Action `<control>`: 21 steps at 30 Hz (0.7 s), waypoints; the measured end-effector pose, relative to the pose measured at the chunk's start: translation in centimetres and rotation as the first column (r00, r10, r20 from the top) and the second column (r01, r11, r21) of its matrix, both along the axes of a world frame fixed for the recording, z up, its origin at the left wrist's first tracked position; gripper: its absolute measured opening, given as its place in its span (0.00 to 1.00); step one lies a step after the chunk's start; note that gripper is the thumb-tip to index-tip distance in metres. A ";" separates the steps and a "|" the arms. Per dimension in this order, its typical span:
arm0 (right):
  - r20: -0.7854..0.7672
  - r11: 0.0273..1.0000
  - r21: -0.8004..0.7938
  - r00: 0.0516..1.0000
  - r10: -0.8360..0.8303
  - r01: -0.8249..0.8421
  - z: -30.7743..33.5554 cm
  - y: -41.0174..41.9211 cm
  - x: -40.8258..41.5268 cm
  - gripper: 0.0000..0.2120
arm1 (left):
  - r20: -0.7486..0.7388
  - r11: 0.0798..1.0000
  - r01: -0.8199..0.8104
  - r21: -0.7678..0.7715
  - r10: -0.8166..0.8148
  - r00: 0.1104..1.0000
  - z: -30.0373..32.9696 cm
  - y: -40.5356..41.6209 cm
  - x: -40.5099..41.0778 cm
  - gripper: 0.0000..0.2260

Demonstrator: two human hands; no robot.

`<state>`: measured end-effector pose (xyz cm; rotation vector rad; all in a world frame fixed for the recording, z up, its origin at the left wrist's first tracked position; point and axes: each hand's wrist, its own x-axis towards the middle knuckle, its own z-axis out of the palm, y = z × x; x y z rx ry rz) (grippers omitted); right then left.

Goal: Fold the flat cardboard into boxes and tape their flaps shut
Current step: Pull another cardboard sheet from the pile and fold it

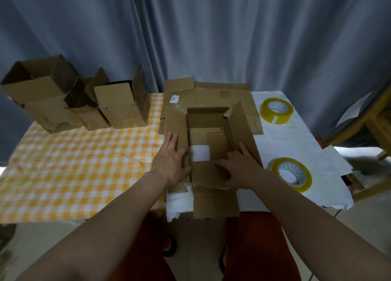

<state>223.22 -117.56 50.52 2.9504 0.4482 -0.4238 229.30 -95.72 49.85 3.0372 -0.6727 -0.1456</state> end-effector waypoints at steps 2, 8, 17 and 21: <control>-0.018 1.000 0.021 1.000 0.003 -0.003 -0.3 -0.1 0.9 0.31 | -0.022 0.999 -0.034 -0.001 0.034 0.999 -0.3 -0.1 0.8 0.32; -0.069 0.993 0.115 0.997 0.043 -0.035 -1.0 -0.2 1.4 0.25 | -0.386 0.935 -0.320 -0.156 0.240 0.891 -1.3 -0.4 0.6 0.44; -0.159 0.973 0.228 0.986 0.058 -0.021 -0.9 -0.5 -0.8 0.26 | -0.349 0.953 -0.280 -0.115 0.225 0.910 -2.4 -0.1 -3.7 0.44; -0.181 0.978 0.207 0.981 0.076 -0.037 -1.2 0.0 -1.6 0.26 | -0.345 0.973 -0.213 -0.093 0.169 0.923 -3.0 1.3 -4.9 0.43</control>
